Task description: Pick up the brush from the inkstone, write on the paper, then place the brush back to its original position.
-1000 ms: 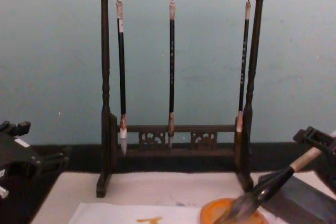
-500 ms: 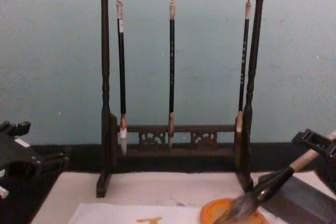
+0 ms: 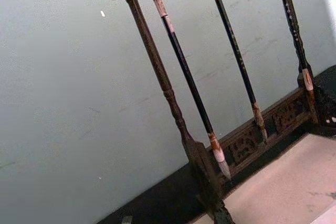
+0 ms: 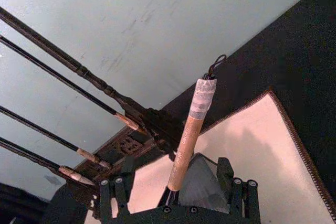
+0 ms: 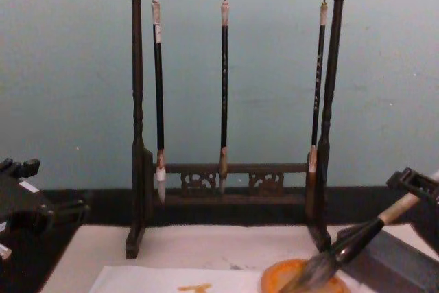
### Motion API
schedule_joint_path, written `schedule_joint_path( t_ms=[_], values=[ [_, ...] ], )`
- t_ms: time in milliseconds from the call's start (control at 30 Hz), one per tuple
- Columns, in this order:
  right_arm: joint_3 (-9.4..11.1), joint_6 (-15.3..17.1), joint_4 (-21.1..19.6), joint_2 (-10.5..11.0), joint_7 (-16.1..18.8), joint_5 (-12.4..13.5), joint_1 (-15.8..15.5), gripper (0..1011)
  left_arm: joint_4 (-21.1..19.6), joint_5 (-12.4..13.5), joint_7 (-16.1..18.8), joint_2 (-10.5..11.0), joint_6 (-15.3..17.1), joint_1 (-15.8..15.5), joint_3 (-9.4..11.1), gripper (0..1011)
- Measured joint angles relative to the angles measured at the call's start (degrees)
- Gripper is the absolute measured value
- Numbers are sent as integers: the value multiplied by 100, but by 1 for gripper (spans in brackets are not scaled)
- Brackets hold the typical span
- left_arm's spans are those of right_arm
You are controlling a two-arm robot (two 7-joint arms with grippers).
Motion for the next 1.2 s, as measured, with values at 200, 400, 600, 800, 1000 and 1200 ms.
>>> schedule_joint_path(
  t_ms=[200, 400, 600, 800, 1000, 1200],
  values=[
    [-73, -72, -10, 68, -61, 31, 4, 1000, 0, 0, 0, 0, 0, 0, 0, 1010],
    [-155, -138, -25, 128, -118, 61, 4, 1000, 0, 0, 0, 0, 0, 0, 0, 1010],
    [-230, -184, -37, 167, -153, 95, 28, 1000, 0, 0, 0, 0, 0, 0, 0, 1010],
    [-307, -232, -26, 191, -176, 104, 69, 1000, 0, 0, 0, 0, 0, 0, 0, 1010],
    [-358, -263, -19, 197, -231, 107, 107, 1000, 0, 0, 0, 0, 0, 0, 0, 1010],
    [-411, -303, -20, 223, -257, 43, 127, 1000, 0, 0, 0, 0, 0, 0, 0, 1010]
  ],
)
